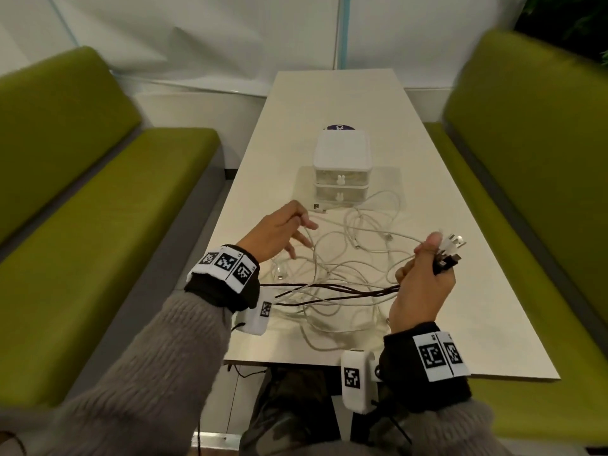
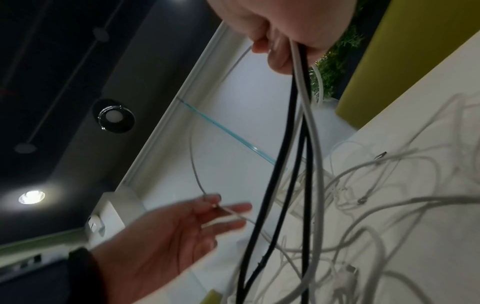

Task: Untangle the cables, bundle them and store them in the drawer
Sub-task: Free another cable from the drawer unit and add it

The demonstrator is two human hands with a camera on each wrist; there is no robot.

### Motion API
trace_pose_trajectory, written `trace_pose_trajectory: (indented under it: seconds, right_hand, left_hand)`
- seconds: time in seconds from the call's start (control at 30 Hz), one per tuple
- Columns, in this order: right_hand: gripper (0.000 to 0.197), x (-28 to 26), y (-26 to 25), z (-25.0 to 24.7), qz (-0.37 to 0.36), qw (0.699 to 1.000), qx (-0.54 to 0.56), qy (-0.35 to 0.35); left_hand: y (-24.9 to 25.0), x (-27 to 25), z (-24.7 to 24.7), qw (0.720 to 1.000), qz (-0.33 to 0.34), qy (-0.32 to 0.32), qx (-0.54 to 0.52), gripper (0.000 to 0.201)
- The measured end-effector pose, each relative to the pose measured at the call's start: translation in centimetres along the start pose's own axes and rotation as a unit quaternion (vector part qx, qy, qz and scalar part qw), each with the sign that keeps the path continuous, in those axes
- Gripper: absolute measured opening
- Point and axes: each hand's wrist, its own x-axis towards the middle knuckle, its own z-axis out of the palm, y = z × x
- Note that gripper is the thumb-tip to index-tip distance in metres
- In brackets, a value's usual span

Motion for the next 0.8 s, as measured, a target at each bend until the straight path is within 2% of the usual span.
trace_pose_trajectory:
  seconds: [0.1, 0.17, 0.27, 0.33, 0.4, 0.5, 0.6, 0.7, 0.8]
  right_hand:
    - [0.021, -0.1, 0.4, 0.3, 0.013, 0.998, -0.039, -0.051]
    - [0.025, -0.1, 0.8, 0.4, 0.015, 0.994, -0.072, -0.075]
    - [0.029, 0.3, 1.2, 0.3, 0.015, 0.992, -0.097, -0.082]
    - [0.028, 0.6, 1.2, 0.2, 0.014, 0.992, -0.099, -0.074]
    - [0.026, 0.7, 1.1, 0.1, 0.004, 0.993, -0.095, -0.071]
    - [0.023, 0.2, 0.7, 0.1, -0.004, 0.994, -0.064, -0.092]
    - [0.044, -0.5, -0.1, 0.4, -0.002, 0.984, -0.079, -0.157]
    - [0.038, -0.5, -0.2, 0.5, -0.003, 0.966, -0.147, -0.213]
    - [0.024, -0.1, -0.2, 0.2, -0.019, 0.950, -0.192, -0.247]
  left_hand:
    - [3.0, 0.6, 0.3, 0.992, 0.071, 0.020, -0.099, 0.021]
    - [5.4, 1.0, -0.1, 0.981, 0.141, 0.049, -0.124, 0.022]
    - [9.5, 1.0, -1.0, 0.959, 0.263, 0.077, -0.070, 0.021]
    - [11.3, 0.8, -1.2, 0.948, 0.311, 0.069, -0.017, 0.018]
    - [11.2, 0.8, -0.8, 0.948, 0.313, 0.045, 0.038, 0.020]
    - [8.1, 0.7, 0.8, 0.958, 0.261, 0.011, 0.114, 0.025]
    - [5.7, 0.1, 3.4, 0.935, 0.267, -0.031, 0.233, 0.026]
    - [5.3, -0.4, 4.6, 0.933, 0.245, -0.038, 0.262, 0.023]
    - [5.4, -0.6, 4.2, 0.936, 0.221, -0.035, 0.271, 0.028]
